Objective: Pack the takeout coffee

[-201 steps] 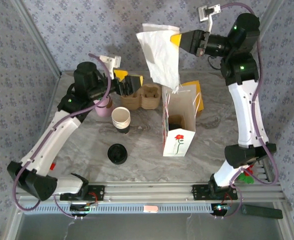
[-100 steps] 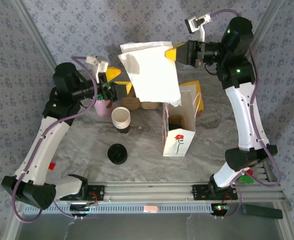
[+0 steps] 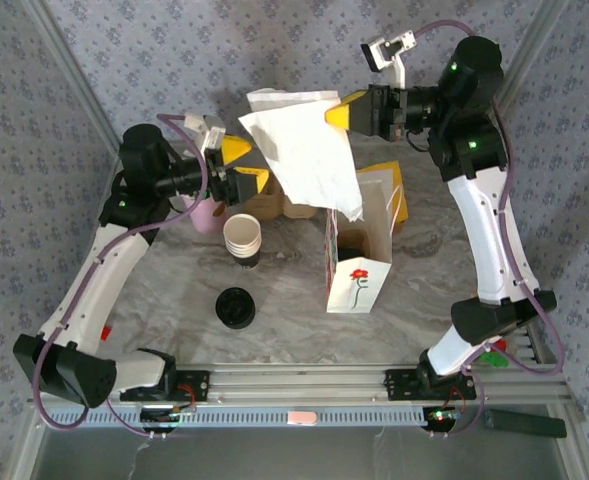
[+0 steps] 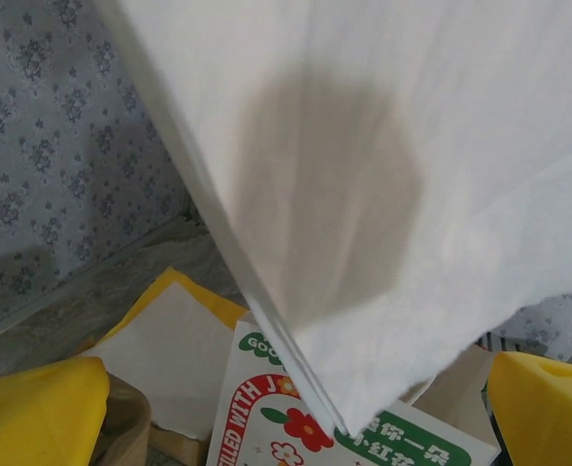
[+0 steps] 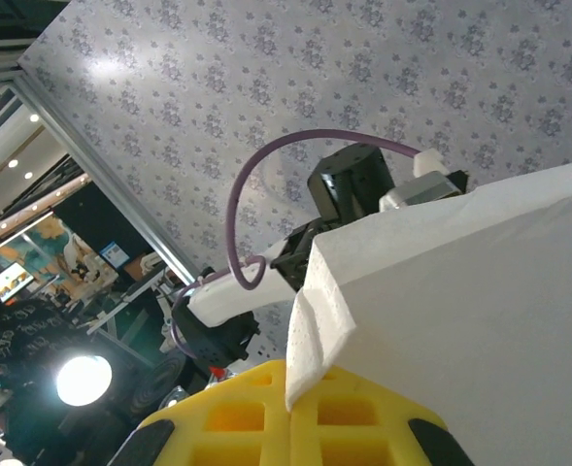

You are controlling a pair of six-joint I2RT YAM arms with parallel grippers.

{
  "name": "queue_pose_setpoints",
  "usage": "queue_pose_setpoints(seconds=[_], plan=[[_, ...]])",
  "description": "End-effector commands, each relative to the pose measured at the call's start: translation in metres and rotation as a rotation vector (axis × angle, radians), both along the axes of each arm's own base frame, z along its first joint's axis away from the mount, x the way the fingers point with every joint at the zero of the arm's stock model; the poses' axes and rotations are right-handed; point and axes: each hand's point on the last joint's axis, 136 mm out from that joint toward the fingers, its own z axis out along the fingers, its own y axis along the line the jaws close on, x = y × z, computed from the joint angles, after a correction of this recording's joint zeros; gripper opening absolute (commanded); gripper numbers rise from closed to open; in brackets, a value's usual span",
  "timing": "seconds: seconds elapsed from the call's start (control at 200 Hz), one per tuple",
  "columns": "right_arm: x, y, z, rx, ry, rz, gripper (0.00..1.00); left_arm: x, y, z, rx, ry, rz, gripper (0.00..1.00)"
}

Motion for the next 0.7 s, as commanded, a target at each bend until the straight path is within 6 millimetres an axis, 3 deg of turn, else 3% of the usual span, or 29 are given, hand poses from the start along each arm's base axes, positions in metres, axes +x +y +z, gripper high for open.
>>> queue_pose_setpoints(seconds=[0.0,0.31,0.695], plan=[[-0.027,-0.001,0.011,0.007,-0.045,0.053,0.00,-0.003,-0.001,0.021,-0.050,-0.078,-0.040,1.00],[-0.038,0.002,0.012,0.002,-0.039,0.092,0.00,-0.022,-0.025,0.026,-0.076,-0.022,-0.226,1.00],[-0.031,-0.003,0.011,0.001,-0.027,0.061,0.00,-0.050,-0.042,0.041,-0.093,-0.031,-0.367,0.98]])
